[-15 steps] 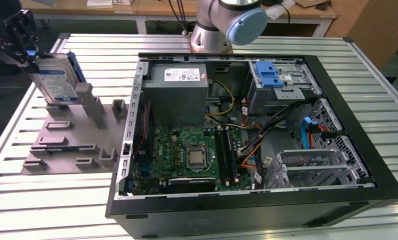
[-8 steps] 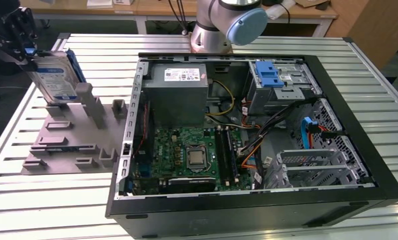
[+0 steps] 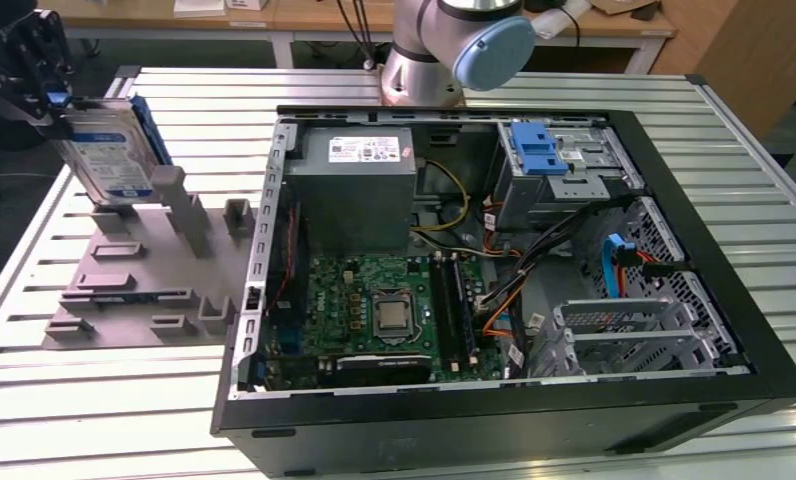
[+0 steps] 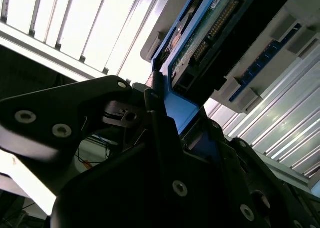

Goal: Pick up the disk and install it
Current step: 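Pick up the disk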

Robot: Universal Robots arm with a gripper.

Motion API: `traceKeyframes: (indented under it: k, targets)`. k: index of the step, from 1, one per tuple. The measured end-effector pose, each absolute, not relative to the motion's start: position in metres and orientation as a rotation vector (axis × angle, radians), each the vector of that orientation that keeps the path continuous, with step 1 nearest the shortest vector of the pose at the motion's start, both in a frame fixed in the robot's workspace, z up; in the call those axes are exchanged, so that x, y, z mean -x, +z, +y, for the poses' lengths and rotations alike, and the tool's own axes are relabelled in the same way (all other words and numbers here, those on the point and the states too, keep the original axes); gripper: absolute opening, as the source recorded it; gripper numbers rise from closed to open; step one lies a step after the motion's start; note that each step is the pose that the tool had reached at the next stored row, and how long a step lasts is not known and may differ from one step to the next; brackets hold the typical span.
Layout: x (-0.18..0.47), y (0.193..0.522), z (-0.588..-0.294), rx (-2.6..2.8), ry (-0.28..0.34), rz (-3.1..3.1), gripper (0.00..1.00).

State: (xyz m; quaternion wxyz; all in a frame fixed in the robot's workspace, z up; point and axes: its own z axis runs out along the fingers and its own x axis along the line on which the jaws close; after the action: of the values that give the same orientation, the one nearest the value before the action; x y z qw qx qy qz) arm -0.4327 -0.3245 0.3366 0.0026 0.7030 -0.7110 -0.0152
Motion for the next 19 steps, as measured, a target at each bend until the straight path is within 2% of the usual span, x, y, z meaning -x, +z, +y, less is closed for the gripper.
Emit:
traceKeyframes:
  k: [19]
  targets:
    - [0.4327, 0.3422, -0.3246, -2.205, -0.048, -2.23, 0.36]
